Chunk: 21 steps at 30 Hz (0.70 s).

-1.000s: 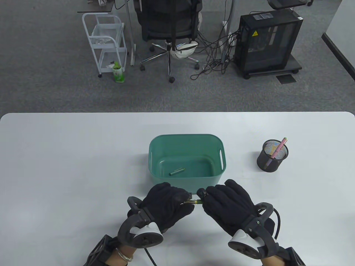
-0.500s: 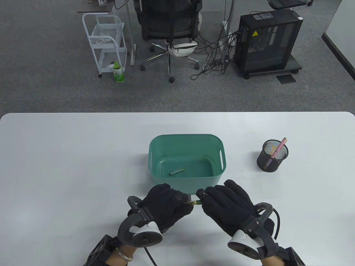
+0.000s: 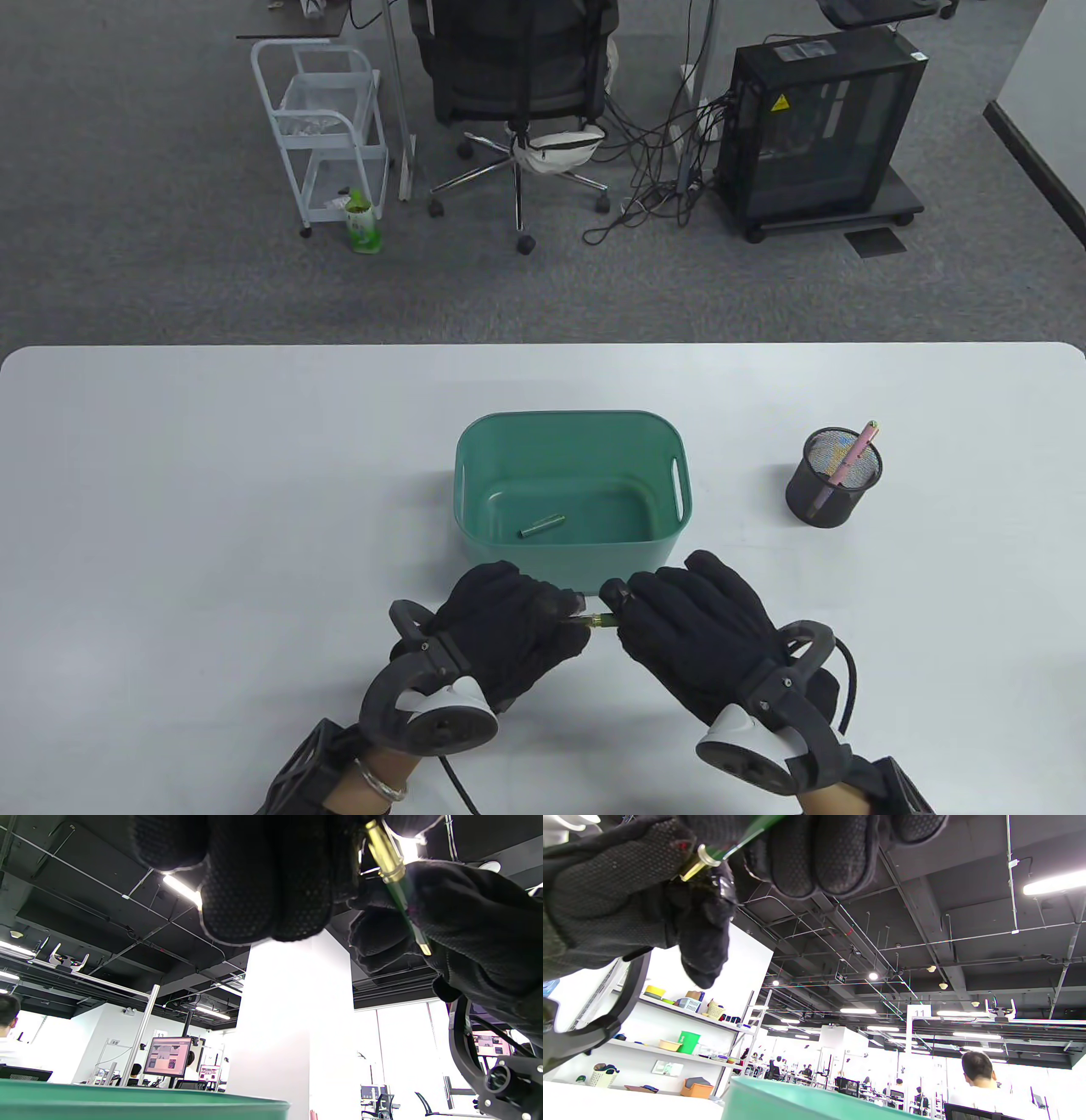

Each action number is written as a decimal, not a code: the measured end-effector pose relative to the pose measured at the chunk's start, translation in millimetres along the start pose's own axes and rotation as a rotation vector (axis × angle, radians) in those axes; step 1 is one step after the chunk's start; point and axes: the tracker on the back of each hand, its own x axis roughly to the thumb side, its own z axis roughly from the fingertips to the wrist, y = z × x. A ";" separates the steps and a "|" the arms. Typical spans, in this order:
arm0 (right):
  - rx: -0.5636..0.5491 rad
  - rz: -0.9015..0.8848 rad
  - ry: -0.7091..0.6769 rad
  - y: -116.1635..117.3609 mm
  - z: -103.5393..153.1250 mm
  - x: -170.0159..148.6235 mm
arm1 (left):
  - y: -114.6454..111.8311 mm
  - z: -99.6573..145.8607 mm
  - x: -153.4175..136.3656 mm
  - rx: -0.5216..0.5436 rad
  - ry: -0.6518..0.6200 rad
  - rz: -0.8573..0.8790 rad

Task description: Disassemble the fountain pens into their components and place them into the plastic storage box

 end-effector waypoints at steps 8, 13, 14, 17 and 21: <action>0.001 0.001 0.004 0.2 0.2 -0.9 | -0.1 0.4 -0.9 -0.002 0.001 0.003; 0.002 0.002 0.006 0.4 0.2 -1.5 | -0.5 0.3 -0.5 -0.010 0.000 -0.008; 0.002 0.003 0.007 0.4 0.2 -1.6 | -0.5 0.1 -0.3 -0.011 0.000 -0.011; 0.002 0.002 0.008 0.4 0.1 -1.9 | -0.7 0.1 0.2 -0.012 -0.002 -0.017; 0.004 0.004 0.007 0.8 0.1 -2.0 | -1.1 0.0 1.4 -0.011 -0.012 -0.020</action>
